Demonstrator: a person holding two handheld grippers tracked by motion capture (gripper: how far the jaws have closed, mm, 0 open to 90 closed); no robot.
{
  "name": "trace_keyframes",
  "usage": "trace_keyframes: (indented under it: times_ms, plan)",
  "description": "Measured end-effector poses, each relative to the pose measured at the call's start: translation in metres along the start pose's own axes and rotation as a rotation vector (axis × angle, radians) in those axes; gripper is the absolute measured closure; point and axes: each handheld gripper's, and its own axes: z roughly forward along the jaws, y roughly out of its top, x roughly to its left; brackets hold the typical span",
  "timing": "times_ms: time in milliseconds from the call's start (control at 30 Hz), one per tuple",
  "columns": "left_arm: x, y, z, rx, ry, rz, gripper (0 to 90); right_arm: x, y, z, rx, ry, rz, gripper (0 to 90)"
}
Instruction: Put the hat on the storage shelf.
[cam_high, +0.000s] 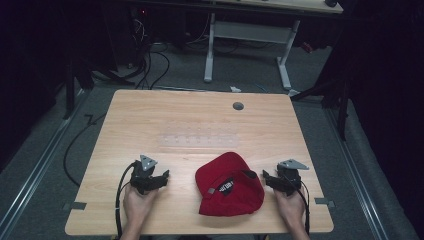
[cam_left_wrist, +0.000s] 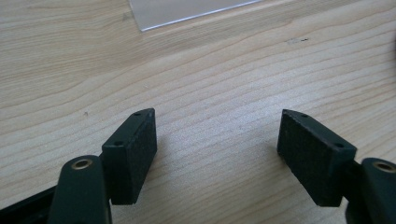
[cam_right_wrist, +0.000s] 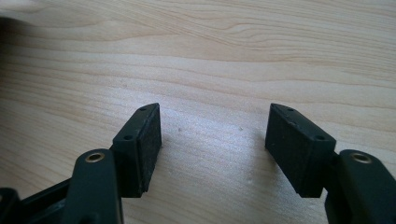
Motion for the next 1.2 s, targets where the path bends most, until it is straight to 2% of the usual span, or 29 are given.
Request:
trace_keyframes:
  times_ms: [733,967,1133,1200]
  plan:
    - [-0.0011,-0.0013,-0.0006,0.013,-0.015,0.010,24.0,-0.0001,0.0000,-0.0001,0.000,0.002,0.002,36.9]
    - [-0.0011,-0.0013,-0.0006,0.014,-0.015,0.010,23.9,-0.0017,-0.0011,-0.0019,-0.001,0.005,0.009,41.2]
    - [-0.0011,-0.0013,-0.0006,0.014,-0.015,0.010,23.8,-0.0027,-0.0016,-0.0040,-0.002,0.013,0.020,42.2]
    - [-0.0011,-0.0013,-0.0006,0.014,-0.015,0.011,23.8,-0.0044,-0.0012,-0.0079,-0.021,0.033,0.025,42.8]
